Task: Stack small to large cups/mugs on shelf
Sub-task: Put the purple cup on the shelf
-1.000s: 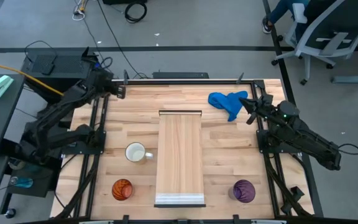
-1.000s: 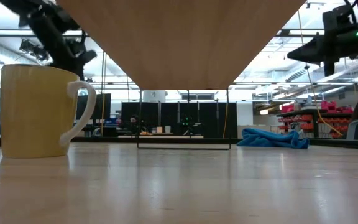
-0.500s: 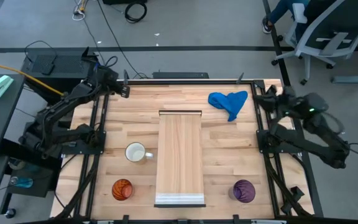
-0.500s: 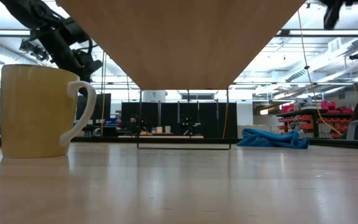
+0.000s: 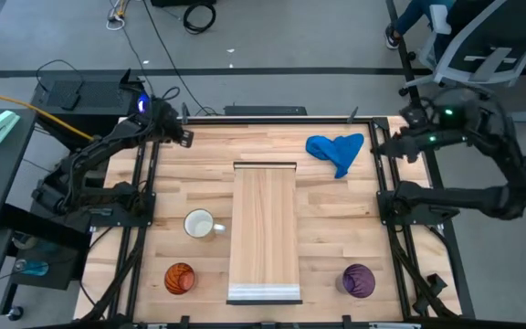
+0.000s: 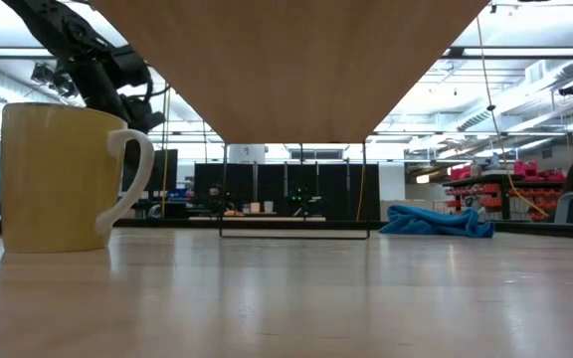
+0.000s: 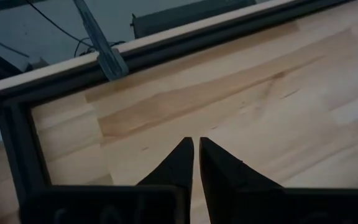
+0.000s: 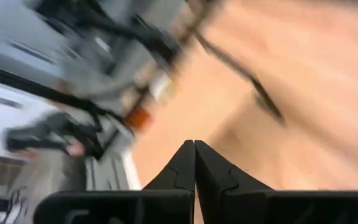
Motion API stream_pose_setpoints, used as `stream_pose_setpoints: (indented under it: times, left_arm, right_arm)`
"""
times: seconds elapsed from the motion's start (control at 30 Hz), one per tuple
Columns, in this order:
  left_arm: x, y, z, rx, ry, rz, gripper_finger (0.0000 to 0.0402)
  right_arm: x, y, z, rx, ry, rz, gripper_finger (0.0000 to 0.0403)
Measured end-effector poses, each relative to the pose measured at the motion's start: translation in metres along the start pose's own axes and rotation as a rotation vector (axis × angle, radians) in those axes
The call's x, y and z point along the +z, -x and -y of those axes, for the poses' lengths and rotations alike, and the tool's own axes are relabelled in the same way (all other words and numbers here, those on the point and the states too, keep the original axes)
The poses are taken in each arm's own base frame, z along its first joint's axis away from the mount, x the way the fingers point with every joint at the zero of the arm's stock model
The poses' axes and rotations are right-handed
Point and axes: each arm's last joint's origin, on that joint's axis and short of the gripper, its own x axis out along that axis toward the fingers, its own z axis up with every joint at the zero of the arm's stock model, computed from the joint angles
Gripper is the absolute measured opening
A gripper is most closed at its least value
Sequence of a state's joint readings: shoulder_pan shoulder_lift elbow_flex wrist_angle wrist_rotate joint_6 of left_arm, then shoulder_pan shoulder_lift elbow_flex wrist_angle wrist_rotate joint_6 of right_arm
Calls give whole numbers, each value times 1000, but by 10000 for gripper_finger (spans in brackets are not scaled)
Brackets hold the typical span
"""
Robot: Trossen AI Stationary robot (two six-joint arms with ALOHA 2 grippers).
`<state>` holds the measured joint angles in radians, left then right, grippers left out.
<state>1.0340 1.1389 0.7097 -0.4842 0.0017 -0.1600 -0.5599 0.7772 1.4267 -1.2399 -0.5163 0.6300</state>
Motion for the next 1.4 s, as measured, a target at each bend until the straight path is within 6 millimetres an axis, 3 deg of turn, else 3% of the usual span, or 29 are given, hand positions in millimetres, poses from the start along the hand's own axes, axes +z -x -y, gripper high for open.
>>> stream_pose_setpoints:
  times: [0.2,0.37,0.47,0.67,0.77,0.93,1.13,1.4]
  left_arm:
    - [-3,0,0,4,-23,-29,39]
    - [-3,0,0,4,-37,-28,32]
    - [-3,0,0,4,-39,-28,30]
    - [-3,0,0,4,-35,-28,38]
    - [-3,0,0,3,-34,-28,40]
    - [-3,0,0,3,-33,-28,35]
    - [-3,0,0,3,-33,-27,28]
    - [-3,0,0,3,-38,-27,38]
  right_arm:
    - [-8,-1,7,-269,-181,-198,10]
    - [-17,-11,11,-303,-230,-246,10]
    - [-15,-30,12,-322,-205,-281,10]
    - [-18,-89,1,-273,-68,-438,10]
    - [-34,-113,-8,-303,-14,-576,10]
    - [-69,-132,-28,-398,17,-672,10]
    - [-115,-132,-47,-494,10,-699,10]
    - [-157,-126,-59,-601,-68,-635,10]
